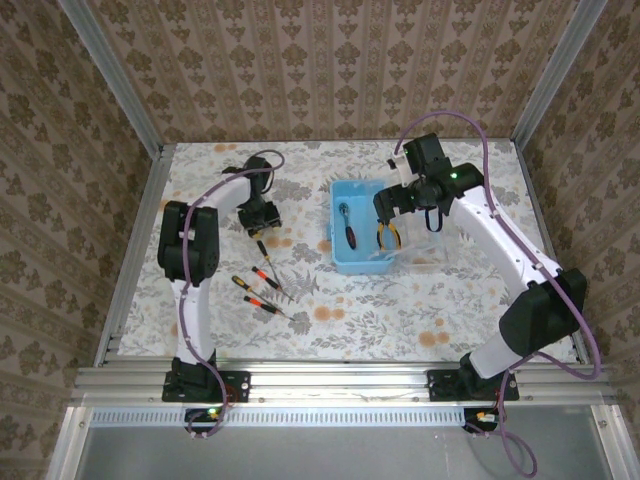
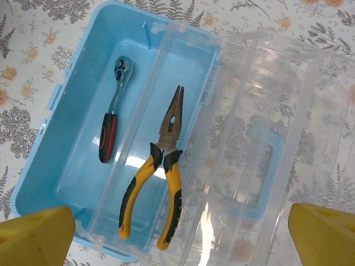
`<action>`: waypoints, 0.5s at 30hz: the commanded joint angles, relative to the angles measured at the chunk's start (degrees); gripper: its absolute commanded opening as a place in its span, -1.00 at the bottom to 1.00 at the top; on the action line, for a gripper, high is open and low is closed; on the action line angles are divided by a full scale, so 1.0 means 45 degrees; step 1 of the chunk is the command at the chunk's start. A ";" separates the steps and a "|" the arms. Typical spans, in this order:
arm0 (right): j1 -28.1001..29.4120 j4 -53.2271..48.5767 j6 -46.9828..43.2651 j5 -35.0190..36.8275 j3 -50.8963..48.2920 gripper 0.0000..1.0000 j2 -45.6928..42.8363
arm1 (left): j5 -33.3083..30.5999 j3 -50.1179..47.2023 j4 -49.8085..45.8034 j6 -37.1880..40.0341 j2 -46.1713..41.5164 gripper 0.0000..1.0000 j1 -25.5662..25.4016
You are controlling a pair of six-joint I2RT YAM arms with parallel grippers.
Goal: Pack the tool kit
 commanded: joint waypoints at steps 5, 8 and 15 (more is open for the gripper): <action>-0.0078 0.0077 -0.0361 0.0325 -0.0296 1.00 -0.0448 | -0.0963 -0.1076 0.3791 0.1091 -0.1330 -0.06 -0.0159; -0.0072 0.0260 -0.0182 0.0112 -0.0722 1.00 -0.0693 | -0.1065 -0.1992 0.3830 0.1076 -0.1939 -0.05 -0.0246; -0.0082 0.0419 -0.0198 0.0050 -0.1262 1.00 -0.1005 | -0.1792 -0.3509 0.3267 0.1162 -0.3364 0.00 -0.0622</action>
